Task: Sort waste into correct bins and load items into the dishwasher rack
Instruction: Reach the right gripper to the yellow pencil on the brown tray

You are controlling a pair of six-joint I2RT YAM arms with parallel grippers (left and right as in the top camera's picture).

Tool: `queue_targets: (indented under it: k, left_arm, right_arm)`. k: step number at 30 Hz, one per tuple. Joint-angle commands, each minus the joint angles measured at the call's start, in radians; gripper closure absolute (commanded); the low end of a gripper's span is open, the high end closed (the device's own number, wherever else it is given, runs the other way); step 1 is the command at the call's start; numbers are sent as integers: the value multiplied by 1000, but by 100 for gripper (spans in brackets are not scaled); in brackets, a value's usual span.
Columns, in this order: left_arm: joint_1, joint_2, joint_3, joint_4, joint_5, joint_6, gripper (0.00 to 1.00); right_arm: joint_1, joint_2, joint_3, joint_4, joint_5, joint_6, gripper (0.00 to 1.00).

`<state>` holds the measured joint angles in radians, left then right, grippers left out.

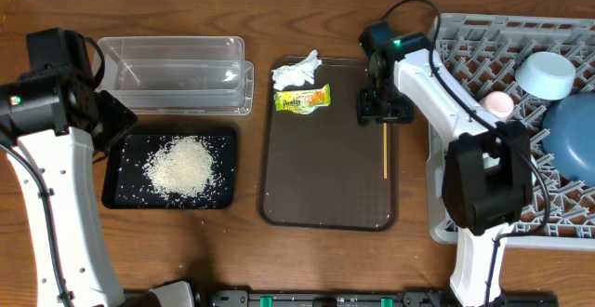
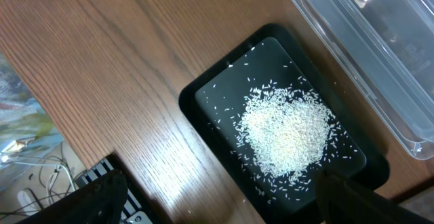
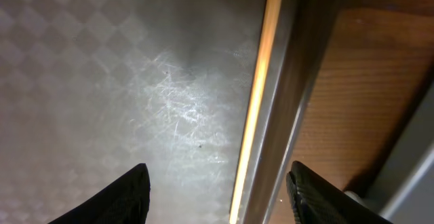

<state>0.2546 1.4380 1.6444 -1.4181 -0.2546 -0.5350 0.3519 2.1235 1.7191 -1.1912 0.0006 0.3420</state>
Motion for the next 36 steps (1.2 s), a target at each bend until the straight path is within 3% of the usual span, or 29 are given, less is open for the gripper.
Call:
queue_targets:
  k: [1, 36]
  left_arm:
    - [4, -7, 3, -6, -16, -1, 10]
    - [4, -7, 3, -6, -16, -2, 10]
  right_arm:
    - [2, 35, -7, 14, 11, 18, 36]
    - [-29, 82, -37, 164, 25, 25, 46]
